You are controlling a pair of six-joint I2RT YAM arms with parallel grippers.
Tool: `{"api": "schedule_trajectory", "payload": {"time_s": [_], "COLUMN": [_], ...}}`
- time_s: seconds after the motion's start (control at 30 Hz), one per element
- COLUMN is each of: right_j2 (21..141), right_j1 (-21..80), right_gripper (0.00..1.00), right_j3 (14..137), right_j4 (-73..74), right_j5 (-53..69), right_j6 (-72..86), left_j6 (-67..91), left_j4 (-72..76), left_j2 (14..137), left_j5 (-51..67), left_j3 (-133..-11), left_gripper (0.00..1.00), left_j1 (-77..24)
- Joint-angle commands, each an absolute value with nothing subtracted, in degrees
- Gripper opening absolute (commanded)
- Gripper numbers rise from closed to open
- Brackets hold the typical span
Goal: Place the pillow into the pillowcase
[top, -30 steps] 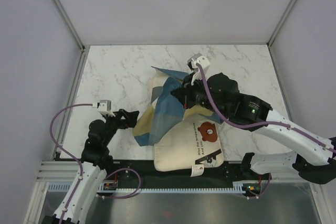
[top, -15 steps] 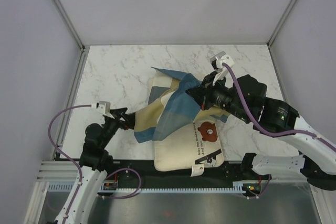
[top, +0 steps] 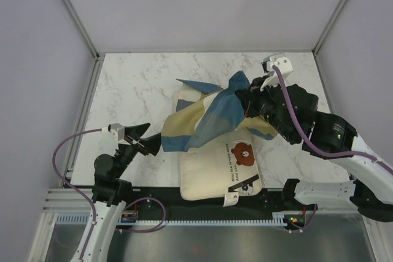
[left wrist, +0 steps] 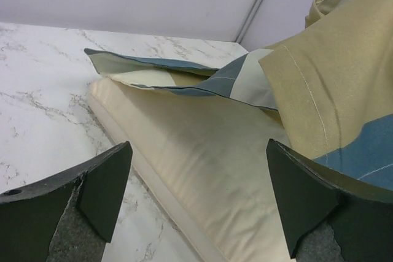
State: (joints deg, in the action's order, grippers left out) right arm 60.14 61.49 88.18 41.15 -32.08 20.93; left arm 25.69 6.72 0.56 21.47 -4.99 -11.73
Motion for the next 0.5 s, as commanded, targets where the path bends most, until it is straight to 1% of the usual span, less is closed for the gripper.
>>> {"api": "schedule_trajectory", "payload": {"time_s": [0.0, 0.07, 0.13, 0.2, 0.27, 0.3, 0.37, 0.47], "right_j2": [61.5, 62.7, 63.6, 64.9, 66.3, 66.9, 68.5, 70.7], "right_j1": [61.3, 61.3, 60.5, 59.6, 58.2, 57.7, 56.2, 53.5], "right_gripper": [0.00, 0.00, 0.00, 0.00, 0.00, 0.00, 0.00, 0.00], "right_j3": [91.1, 91.4, 92.0, 93.2, 94.4, 95.6, 96.9, 99.1], "right_j4": [41.7, 41.7, 41.7, 41.7, 41.7, 41.7, 41.7, 42.3], "right_j5": [-36.3, -36.6, -36.7, -36.0, -34.4, -33.8, -32.3, -30.1], "right_j6": [19.4, 19.0, 19.0, 18.7, 18.6, 18.4, 17.8, 17.2], "left_j6": [29.8, 30.7, 31.1, 31.6, 28.9, 28.4, 25.7, 20.9], "left_j4": [11.8, 15.4, 21.5, 24.4, 29.6, 30.1, 29.7, 22.4], "left_j2": [-3.3, -3.3, -3.3, -1.9, -0.4, 3.4, 6.3, 7.9], "left_j5": [21.9, 21.8, 20.0, 16.5, 18.0, 19.5, 21.2, 13.8], "left_j3": [-5.8, -6.6, -6.9, -7.1, -7.8, -8.3, -11.0, -15.1], "left_gripper": [0.99, 1.00, 1.00, 1.00, 1.00, 1.00, 1.00, 1.00], "left_j1": [-11.6, -11.7, -11.7, -11.7, -11.6, -11.7, -11.7, -11.7]}}
